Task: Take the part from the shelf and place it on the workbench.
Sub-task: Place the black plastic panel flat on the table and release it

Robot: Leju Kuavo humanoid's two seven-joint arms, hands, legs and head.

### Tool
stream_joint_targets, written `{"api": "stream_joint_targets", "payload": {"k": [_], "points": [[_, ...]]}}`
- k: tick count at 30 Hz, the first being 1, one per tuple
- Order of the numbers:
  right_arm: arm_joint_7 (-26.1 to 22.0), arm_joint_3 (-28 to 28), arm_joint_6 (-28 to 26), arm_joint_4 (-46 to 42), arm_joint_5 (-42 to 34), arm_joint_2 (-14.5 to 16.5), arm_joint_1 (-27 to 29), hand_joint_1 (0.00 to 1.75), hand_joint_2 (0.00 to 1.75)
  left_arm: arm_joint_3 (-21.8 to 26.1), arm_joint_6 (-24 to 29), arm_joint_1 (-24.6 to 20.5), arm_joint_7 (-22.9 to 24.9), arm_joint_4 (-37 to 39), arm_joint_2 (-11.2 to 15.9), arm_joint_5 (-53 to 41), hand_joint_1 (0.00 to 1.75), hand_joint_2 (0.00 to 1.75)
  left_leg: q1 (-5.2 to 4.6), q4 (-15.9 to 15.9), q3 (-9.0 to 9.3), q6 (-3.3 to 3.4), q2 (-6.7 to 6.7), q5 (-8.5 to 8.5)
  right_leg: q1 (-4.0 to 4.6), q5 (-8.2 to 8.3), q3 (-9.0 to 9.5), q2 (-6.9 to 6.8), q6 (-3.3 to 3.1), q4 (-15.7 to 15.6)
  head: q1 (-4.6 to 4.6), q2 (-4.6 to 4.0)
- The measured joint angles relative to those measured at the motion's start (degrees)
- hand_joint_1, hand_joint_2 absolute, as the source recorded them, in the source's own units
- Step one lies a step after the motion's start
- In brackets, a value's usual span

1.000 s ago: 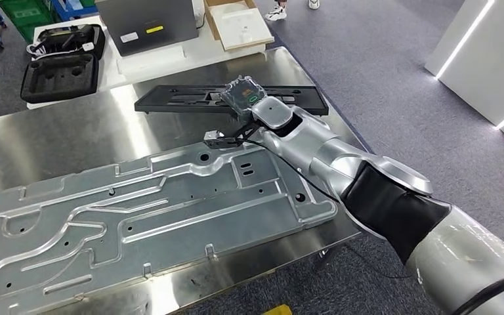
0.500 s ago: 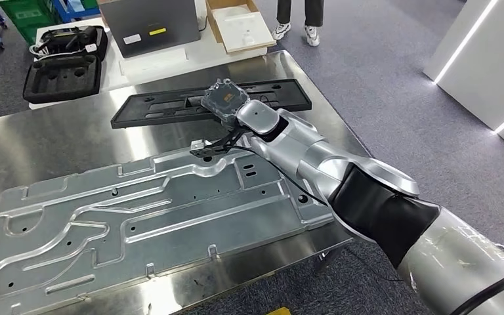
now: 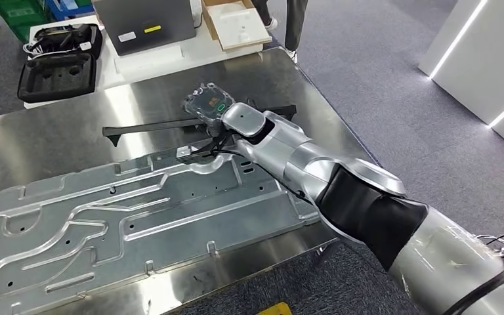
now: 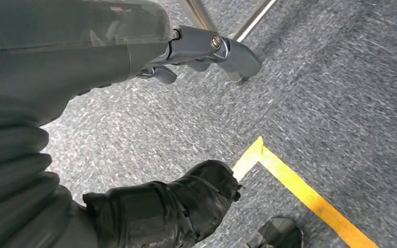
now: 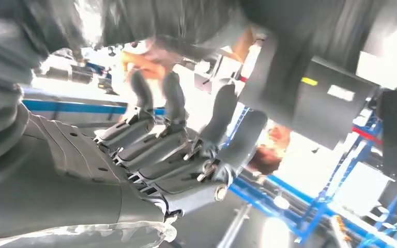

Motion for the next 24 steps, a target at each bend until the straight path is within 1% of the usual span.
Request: {"api": "stream_joint_targets", "payload": {"k": [1,2,3,4,5,7,8,9,10,12,13,14,15,16,17,18,19,20,22,23,24], "points": [[-0.21,0.0,0.16,0.16,0.02,0.34,0.05,0.0,0.0,0.0,0.31,0.12,-0.23,-0.01,-0.04,-0.08,0.0,0.87,-0.14,-0.32,0.03,0.31,-0.01,0.24,0.01,0.27,0.08,0.04,0.44,-0.39,0.01,0.0],[-0.41,0.0,0.32,0.31,0.04,0.58,0.13,0.0,0.0,0.0,0.65,0.25,-0.4,-0.01,-0.09,-0.23,0.0,0.44,0.0,-0.79,0.17,0.63,0.03,0.55,0.06,0.32,0.15,0.0,0.8,-0.59,0.04,0.0],[-0.54,0.0,0.42,0.39,0.04,0.68,0.17,0.0,0.0,0.0,0.9,0.32,-0.51,-0.02,-0.16,-0.42,0.0,0.0,0.1,-1.4,0.43,0.97,0.09,0.92,0.19,0.03,0.03,-0.07,1.1,-0.41,0.08,0.0],[-0.62,0.0,0.54,0.45,0.02,0.73,0.17,0.0,0.0,0.0,1.09,0.33,-0.45,-0.02,-0.25,-0.66,0.0,0.0,0.18,-2.04,0.7,1.35,0.17,1.31,0.39,-1.07,-0.64,-0.16,1.25,1.14,0.12,0.0],[-0.67,0.0,0.63,0.48,-0.01,0.75,0.21,0.0,0.0,0.0,1.24,0.31,-0.3,-0.02,-0.33,-0.88,0.0,0.0,0.23,-2.54,0.93,1.66,0.24,1.61,0.58,-2.69,-1.85,-0.26,1.28,3.92,0.18,0.0],[-0.68,0.0,0.8,0.57,-0.07,0.78,0.53,0.0,0.0,0.0,1.44,0.3,0.12,-0.02,-0.41,-1.15,0.0,0.0,-0.1,-2.61,0.96,2.12,0.29,1.75,0.78,-6.15,-5.16,-0.33,1.13,11.6,0.21,0.0],[-0.69,0.0,0.84,0.65,-0.07,0.79,0.78,0.0,0.0,0.0,1.48,0.34,0.24,-0.02,-0.41,-1.19,0.0,0.0,-0.24,-2.49,0.93,2.26,0.28,1.7,0.8,-6.8,-6.23,-0.33,1.06,14.13,0.22,0.0],[-0.69,0.0,0.86,0.74,-0.08,0.78,1.01,0.0,0.0,0.0,1.49,0.41,0.3,-0.02,-0.41,-1.2,0.0,0.0,-0.36,-2.34,0.9,2.35,0.25,1.64,0.8,-6.62,-6.54,-0.34,0.98,14.98,0.22,0.0],[-0.69,0.0,0.86,0.82,-0.14,0.78,1.11,0.0,0.0,0.0,1.46,0.46,0.34,-0.02,-0.43,-1.2,0.0,0.0,-0.44,-2.12,0.87,2.4,0.21,1.54,0.81,-5.42,-5.65,-0.35,0.83,13.33,0.23,0.0],[-0.69,0.0,0.85,0.9,-0.32,0.78,1.04,0.0,0.0,0.0,1.4,0.52,0.43,-0.02,-0.46,-1.21,0.0,0.0,-0.53,-1.53,0.78,2.32,0.14,1.21,0.92,-2.2,-1.93,-0.41,0.35,6.11,0.23,0.0],[-0.68,0.0,0.84,0.9,-0.42,0.8,0.94,0.0,0.0,0.0,1.38,0.51,0.5,-0.02,-0.47,-1.23,0.0,0.0,-0.67,-1.1,0.6,2.16,0.14,0.98,1.03,-1.12,-0.07,-0.47,0.07,2.59,0.22,0.0],[-0.67,-0.01,0.81,0.87,-0.52,0.84,0.87,0.0,0.0,0.0,1.37,0.5,0.61,-0.02,-0.45,-1.26,0.0,0.0,-0.74,-0.8,0.41,1.97,0.15,0.82,1.17,-0.68,1.04,-0.5,-0.16,0.51,0.21,0.0],[-0.62,-0.01,0.78,0.85,-0.67,0.87,0.85,0.0,0.0,0.0,1.34,0.51,0.77,-0.01,-0.44,-1.3,0.0,0.0,-0.79,-0.56,0.25,1.76,0.17,0.8,1.3,-0.66,1.46,-0.5,-0.36,-0.36,0.19,0.0],[-0.54,-0.02,0.72,0.83,-0.88,0.9,0.86,0.0,0.0,0.0,1.3,0.55,0.99,-0.01,-0.43,-1.32,0.0,0.0,-0.85,-0.45,0.1,1.49,0.18,0.89,1.39,-0.6,1.56,-0.49,-0.55,-0.5,0.17,0.0],[-0.42,-0.03,0.6,0.81,-1.11,0.91,0.9,0.0,0.0,0.0,1.27,0.65,1.21,0.0,-0.35,-1.28,0.0,0.0,-0.83,-0.48,0.05,1.29,0.13,1.03,1.31,-0.4,1.49,-0.51,-0.8,-0.59,0.19,0.0],[-0.25,-0.07,0.43,0.79,-1.35,0.9,0.92,0.0,0.0,0.0,1.23,0.8,1.35,0.01,-0.28,-1.19,0.0,0.0,-0.85,-0.24,-0.11,0.99,0.1,0.77,1.16,-0.13,1.49,-0.57,-1.05,-0.81,0.17,0.0],[-0.07,-0.15,0.09,0.73,-1.66,0.89,0.93,0.0,0.0,0.0,1.21,0.96,1.41,0.01,-0.18,-1.03,0.0,0.0,-0.84,0.64,-0.51,0.61,0.08,-0.16,0.94,0.13,1.47,-0.64,-1.33,-1.05,0.14,0.0],[0.14,-0.3,-0.39,0.61,-2.04,0.88,0.94,0.0,0.0,0.0,1.19,1.1,1.4,0.01,-0.08,-0.83,0.0,0.0,-0.73,2.58,-1.26,0.19,0.06,-1.78,0.71,0.38,1.39,-0.69,-1.57,-1.25,0.1,0.0],[0.72,-0.74,-1.8,0.11,-3.51,0.85,1.14,0.0,0.0,0.0,1.13,1.32,1.33,0.01,0.09,-0.38,0.0,0.0,-0.2,9.41,-3.73,-0.7,0.11,-6.08,0.54,0.75,0.98,-0.71,-1.77,-1.25,0.02,0.0],[1.11,-1.14,-2.64,-0.37,-4.61,0.79,1.4,0.0,0.0,0.0,1.09,1.45,1.31,0.01,0.17,-0.2,0.0,0.0,0.08,12.65,-4.79,-1.02,0.11,-7.55,0.49,0.89,0.69,-0.7,-1.73,-1.14,0.02,0.0],[1.52,-1.71,-3.42,-1.03,-5.8,0.67,1.74,0.0,0.0,0.0,1.06,1.64,1.29,0.01,0.25,-0.06,0.0,0.0,0.3,14.35,-5.14,-1.25,0.12,-8.07,0.41,1.02,0.37,-0.7,-1.62,-0.99,0.02,0.0]]}}
